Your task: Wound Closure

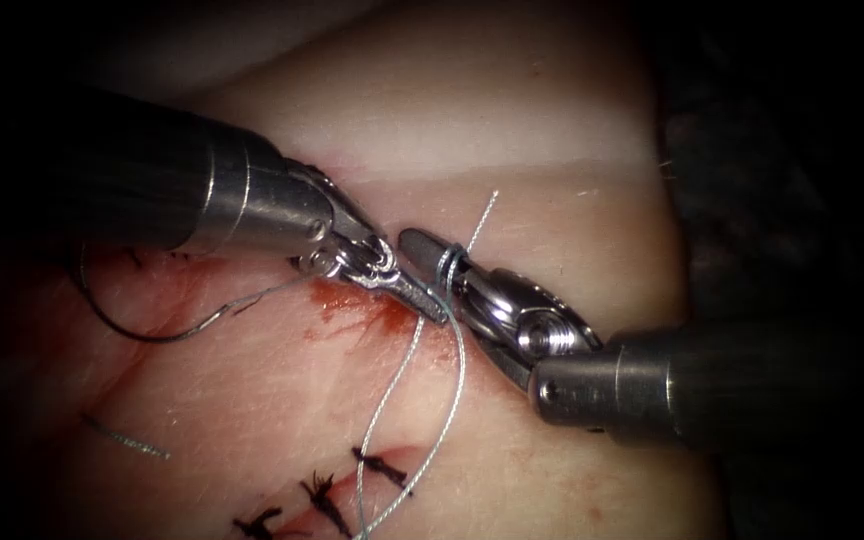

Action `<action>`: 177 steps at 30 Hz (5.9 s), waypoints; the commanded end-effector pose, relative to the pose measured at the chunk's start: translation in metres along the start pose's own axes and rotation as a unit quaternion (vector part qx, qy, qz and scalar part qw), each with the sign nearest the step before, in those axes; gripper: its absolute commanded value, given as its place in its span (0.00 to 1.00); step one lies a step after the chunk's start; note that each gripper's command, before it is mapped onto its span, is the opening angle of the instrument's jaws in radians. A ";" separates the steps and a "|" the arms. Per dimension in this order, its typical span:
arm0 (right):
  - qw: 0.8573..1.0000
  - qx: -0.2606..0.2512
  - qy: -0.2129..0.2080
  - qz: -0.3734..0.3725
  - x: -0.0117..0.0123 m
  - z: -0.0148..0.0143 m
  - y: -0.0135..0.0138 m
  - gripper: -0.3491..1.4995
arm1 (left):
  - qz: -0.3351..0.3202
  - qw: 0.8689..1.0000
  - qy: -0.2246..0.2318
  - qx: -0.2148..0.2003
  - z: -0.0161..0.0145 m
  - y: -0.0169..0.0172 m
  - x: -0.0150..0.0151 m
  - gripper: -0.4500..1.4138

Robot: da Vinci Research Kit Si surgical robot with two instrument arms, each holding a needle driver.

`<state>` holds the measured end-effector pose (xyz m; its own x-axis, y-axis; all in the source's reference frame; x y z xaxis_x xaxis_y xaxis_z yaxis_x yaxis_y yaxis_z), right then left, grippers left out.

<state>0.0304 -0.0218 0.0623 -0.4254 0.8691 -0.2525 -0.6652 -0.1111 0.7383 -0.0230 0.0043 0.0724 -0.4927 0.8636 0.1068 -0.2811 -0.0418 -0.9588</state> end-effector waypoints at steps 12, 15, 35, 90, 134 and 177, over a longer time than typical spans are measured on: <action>1.000 -0.026 -0.001 -0.004 -0.0009 0.0011 0.0005 0.00 | -0.056 0.998 -0.030 0.012 0.0006 -0.0004 -0.0009 0.00; 0.999 -0.055 0.001 -0.001 -0.0007 0.0012 0.0011 0.00 | -0.057 0.998 -0.028 0.004 0.0010 -0.0003 -0.0006 0.00; 0.994 -0.096 -0.033 0.027 -0.0014 0.0000 0.0043 0.45 | -0.063 0.997 -0.037 0.004 0.0042 -0.0014 0.0020 0.00; 0.990 -0.102 -0.087 0.053 -0.0028 0.0017 0.0052 0.00 | -0.096 0.994 -0.053 -0.030 0.0052 -0.0019 0.0009 0.00; 0.957 0.088 -0.188 -0.204 0.0009 -0.0057 0.0019 0.00 | -0.139 0.982 0.025 0.123 -0.0080 -0.0101 0.0100 0.00; 0.913 0.164 -0.296 -0.228 -0.0086 -0.0088 -0.0018 0.00 | 0.273 0.802 -0.053 0.528 -0.0083 -0.0112 0.0237 0.00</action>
<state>0.0291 -0.0329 0.0575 0.3211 0.9083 -0.2682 -0.4327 0.3926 0.8115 -0.0242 0.0291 0.0829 -0.8320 0.5265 -0.1746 -0.5132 -0.8501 -0.1179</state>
